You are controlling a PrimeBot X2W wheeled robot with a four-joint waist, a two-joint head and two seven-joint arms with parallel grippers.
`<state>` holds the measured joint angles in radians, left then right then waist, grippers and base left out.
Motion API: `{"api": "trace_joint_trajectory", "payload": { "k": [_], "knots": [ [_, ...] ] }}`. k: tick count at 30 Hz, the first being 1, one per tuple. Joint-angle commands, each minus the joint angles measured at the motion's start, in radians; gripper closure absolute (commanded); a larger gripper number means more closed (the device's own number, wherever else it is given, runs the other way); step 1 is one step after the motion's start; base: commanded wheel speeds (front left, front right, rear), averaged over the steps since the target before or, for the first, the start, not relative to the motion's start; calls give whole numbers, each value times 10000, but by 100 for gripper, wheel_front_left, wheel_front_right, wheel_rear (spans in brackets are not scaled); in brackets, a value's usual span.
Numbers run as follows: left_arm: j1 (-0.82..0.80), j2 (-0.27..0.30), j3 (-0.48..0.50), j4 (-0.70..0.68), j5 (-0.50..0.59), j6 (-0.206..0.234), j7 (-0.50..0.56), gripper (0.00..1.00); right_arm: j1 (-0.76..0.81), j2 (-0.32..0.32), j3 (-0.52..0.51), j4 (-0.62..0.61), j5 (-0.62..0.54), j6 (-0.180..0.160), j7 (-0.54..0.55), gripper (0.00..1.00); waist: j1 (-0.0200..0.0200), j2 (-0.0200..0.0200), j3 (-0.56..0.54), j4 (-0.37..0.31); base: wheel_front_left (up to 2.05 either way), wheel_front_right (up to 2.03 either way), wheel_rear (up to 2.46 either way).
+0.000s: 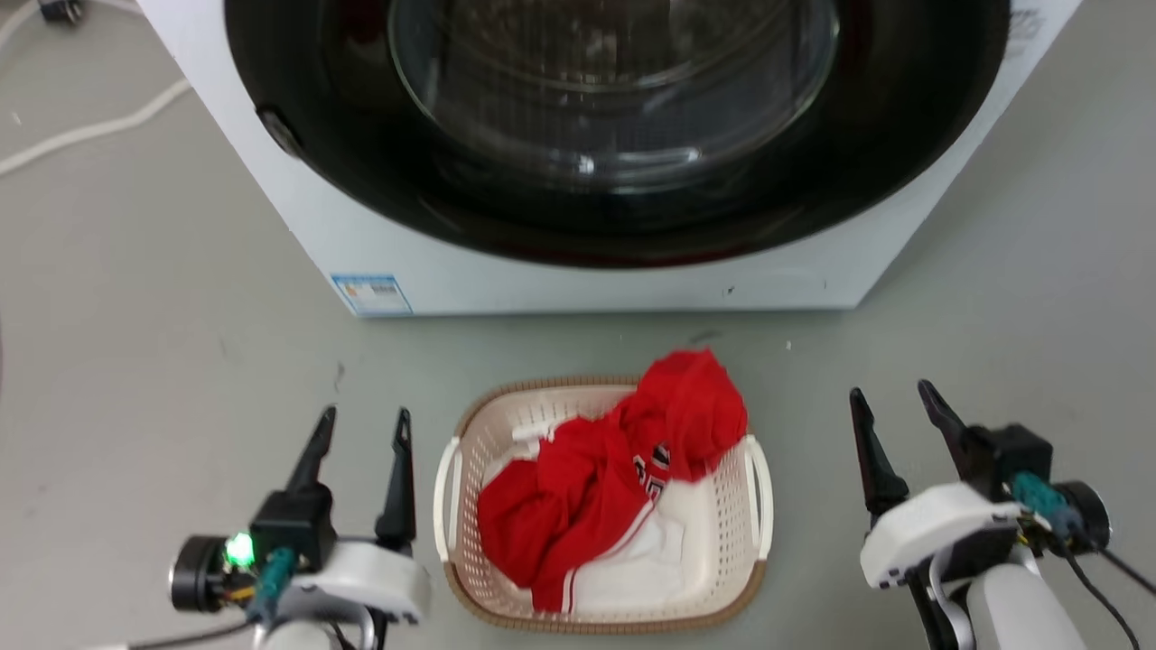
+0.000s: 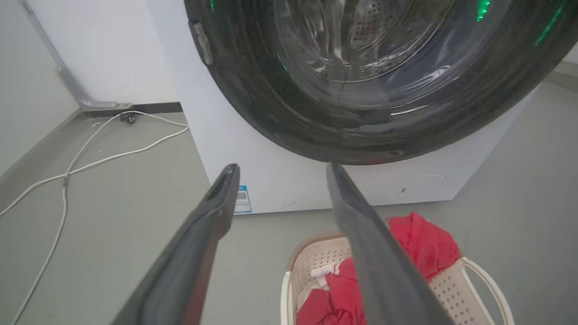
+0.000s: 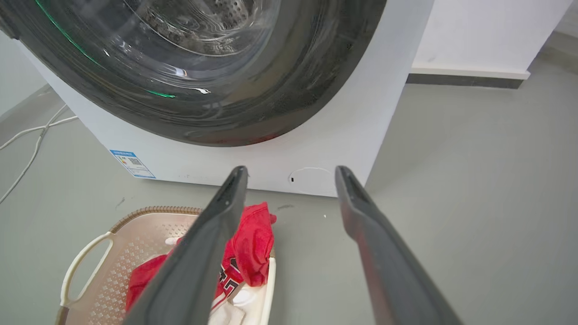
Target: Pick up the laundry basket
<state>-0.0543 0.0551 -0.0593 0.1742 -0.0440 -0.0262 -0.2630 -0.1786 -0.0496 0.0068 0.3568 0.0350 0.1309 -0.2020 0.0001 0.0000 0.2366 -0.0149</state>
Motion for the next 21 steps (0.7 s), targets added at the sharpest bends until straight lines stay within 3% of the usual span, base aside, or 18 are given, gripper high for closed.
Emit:
{"api": "trace_joint_trajectory", "payload": {
  "k": [1, 5, 12, 21],
  "knots": [
    [-376, 105, 105, 188, -3, -49, -28, 0, -338, -14, 37, 178, 66, -3, 122, 0, -1, 0, 1059, -90, 0, 0, 0],
    [-1702, 327, 484, 1780, -197, -333, -26, 0, -1503, -10, 358, 1310, 495, -3, 795, 0, -1, 0, 2242, -122, 0, 0, 0],
    [-3686, 766, 208, 5062, -508, -882, -27, 0, -3077, -11, 867, 3209, 966, -3, 1592, 0, -1, 0, 3359, -174, 0, 0, 0],
    [-5909, 1187, -1482, 8151, -1374, -1038, 755, 0, -4779, -10, 1830, 5695, 1716, -3, 1997, 0, -1, 0, 4349, -211, 0, 0, 0]
  ]
}}
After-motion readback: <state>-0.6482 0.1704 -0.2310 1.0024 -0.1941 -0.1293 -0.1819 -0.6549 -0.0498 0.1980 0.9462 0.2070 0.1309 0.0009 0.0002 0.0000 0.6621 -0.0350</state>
